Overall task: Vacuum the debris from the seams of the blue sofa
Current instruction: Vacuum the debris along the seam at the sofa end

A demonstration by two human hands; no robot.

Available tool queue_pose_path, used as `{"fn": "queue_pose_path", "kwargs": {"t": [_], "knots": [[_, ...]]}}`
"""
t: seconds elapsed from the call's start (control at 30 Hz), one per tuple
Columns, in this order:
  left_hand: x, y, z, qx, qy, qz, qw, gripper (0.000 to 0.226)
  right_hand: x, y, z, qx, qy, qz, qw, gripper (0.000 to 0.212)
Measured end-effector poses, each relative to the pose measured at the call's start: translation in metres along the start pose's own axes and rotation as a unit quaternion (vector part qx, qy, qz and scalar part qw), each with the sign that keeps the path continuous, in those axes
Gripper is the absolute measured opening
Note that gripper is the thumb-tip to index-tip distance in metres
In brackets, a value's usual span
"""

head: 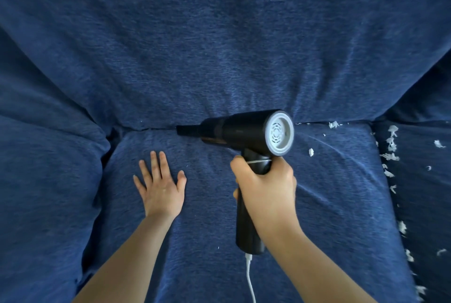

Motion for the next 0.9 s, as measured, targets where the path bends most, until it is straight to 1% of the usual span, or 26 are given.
{"fn": "queue_pose_path", "kwargs": {"t": [0.07, 0.13, 0.23, 0.27, 0.33, 0.4, 0.47, 0.5, 0.53, 0.57, 0.63, 0.73, 0.8, 0.9], "knots": [[0.001, 0.0, 0.0, 0.001, -0.001, -0.005, 1.0, 0.07, -0.001, -0.002, 0.0, 0.038, 0.016, 0.018, 0.999, 0.024], [0.002, 0.0, -0.001, 0.002, -0.002, -0.002, 1.0, 0.07, -0.001, 0.004, 0.003, 0.092, 0.051, 0.054, 0.993, 0.023], [0.002, 0.003, -0.001, 0.002, -0.001, 0.004, 1.0, 0.071, 0.001, 0.016, 0.008, 0.183, 0.123, 0.122, 0.968, 0.026], [0.001, 0.004, -0.001, 0.003, -0.003, 0.006, 1.0, 0.073, 0.002, 0.017, 0.008, 0.215, 0.154, 0.137, 0.955, 0.026], [-0.001, 0.001, 0.001, -0.008, -0.01, 0.017, 1.0, 0.082, 0.0, 0.012, 0.008, 0.279, 0.241, 0.149, 0.918, 0.034], [-0.005, -0.006, 0.006, -0.012, -0.02, 0.027, 0.999, 0.09, -0.004, 0.001, 0.009, 0.337, 0.324, 0.132, 0.874, 0.039], [-0.009, -0.016, 0.017, 0.02, -0.018, 0.027, 0.999, 0.099, -0.008, -0.013, 0.012, 0.374, 0.376, 0.11, 0.841, 0.041], [-0.01, -0.019, 0.021, 0.035, -0.015, 0.035, 0.999, 0.101, -0.009, -0.017, 0.011, 0.382, 0.396, 0.102, 0.829, 0.042], [-0.009, -0.019, 0.022, 0.046, -0.014, 0.045, 0.998, 0.098, -0.01, -0.019, 0.011, 0.382, 0.406, 0.097, 0.825, 0.043], [-0.008, -0.015, 0.02, 0.053, -0.011, 0.042, 0.998, 0.091, -0.01, -0.019, 0.012, 0.378, 0.405, 0.093, 0.828, 0.043], [-0.005, -0.006, 0.011, 0.052, -0.014, 0.019, 0.998, 0.078, -0.014, -0.012, 0.011, 0.362, 0.387, 0.078, 0.845, 0.043], [-0.002, 0.003, 0.0, 0.031, -0.012, -0.007, 0.999, 0.075, -0.016, 0.006, 0.014, 0.341, 0.345, 0.081, 0.871, 0.041], [-0.001, 0.005, -0.002, 0.023, -0.003, -0.002, 1.0, 0.074, -0.018, 0.02, 0.014, 0.331, 0.314, 0.103, 0.884, 0.044], [0.001, 0.007, -0.005, 0.022, 0.005, 0.007, 1.0, 0.072, -0.02, 0.041, 0.009, 0.337, 0.312, 0.103, 0.883, 0.04]]}}
Point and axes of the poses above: each hand's wrist, its own x-axis away from the middle knuckle, its own y-axis out of the back of the hand, z = x × y, the point moved 1 cm from there along -x, towards the middle knuckle, and after that the axes turned 5 degrees about -x, right-handed, at the moved point
